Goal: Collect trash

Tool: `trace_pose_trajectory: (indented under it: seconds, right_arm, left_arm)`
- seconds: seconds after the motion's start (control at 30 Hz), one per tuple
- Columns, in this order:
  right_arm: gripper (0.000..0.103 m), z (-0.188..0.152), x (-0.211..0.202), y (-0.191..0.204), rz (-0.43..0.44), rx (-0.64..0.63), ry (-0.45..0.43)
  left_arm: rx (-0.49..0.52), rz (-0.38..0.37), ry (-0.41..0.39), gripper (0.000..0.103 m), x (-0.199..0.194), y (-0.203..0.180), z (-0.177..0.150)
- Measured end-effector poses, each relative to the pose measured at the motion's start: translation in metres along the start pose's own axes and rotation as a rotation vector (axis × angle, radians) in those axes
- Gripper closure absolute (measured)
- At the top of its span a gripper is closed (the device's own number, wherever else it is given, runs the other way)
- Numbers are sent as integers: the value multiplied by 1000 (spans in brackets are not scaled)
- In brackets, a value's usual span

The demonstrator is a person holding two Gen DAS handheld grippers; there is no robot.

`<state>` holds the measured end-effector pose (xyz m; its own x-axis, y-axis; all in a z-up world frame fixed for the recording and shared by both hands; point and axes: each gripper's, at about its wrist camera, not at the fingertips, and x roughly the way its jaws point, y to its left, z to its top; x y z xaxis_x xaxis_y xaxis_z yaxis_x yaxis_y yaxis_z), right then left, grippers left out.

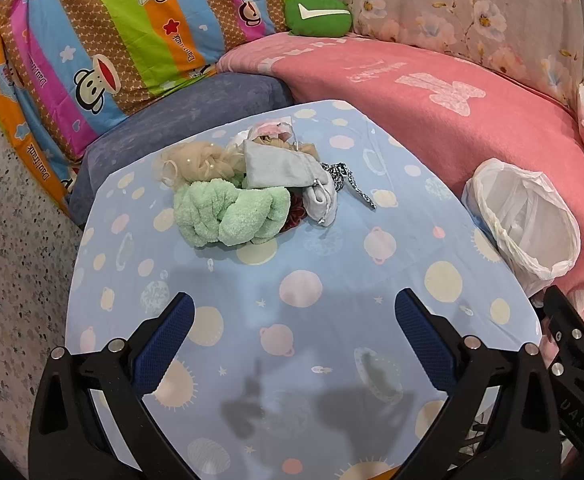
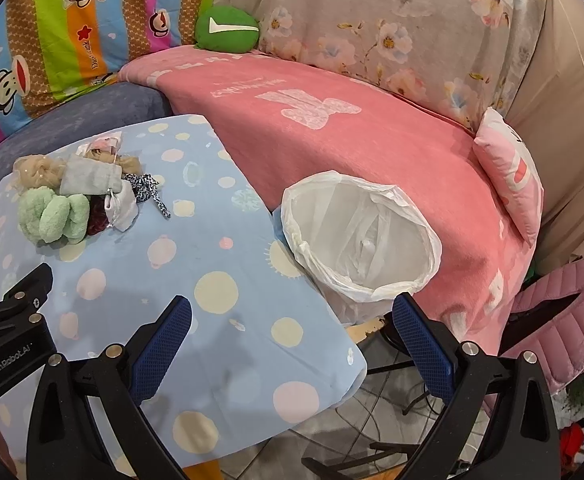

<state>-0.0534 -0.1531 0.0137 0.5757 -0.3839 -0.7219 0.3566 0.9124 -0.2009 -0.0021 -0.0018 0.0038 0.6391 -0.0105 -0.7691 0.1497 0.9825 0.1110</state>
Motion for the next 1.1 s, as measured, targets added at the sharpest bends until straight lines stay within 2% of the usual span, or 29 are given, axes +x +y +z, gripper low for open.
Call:
trace_pose_trajectory:
  seconds: [1.1]
  right_arm:
    - [7,3,-3,-1,3,11,-13]
  left_arm:
    - [6,-2,-11,7,-1,3,-2]
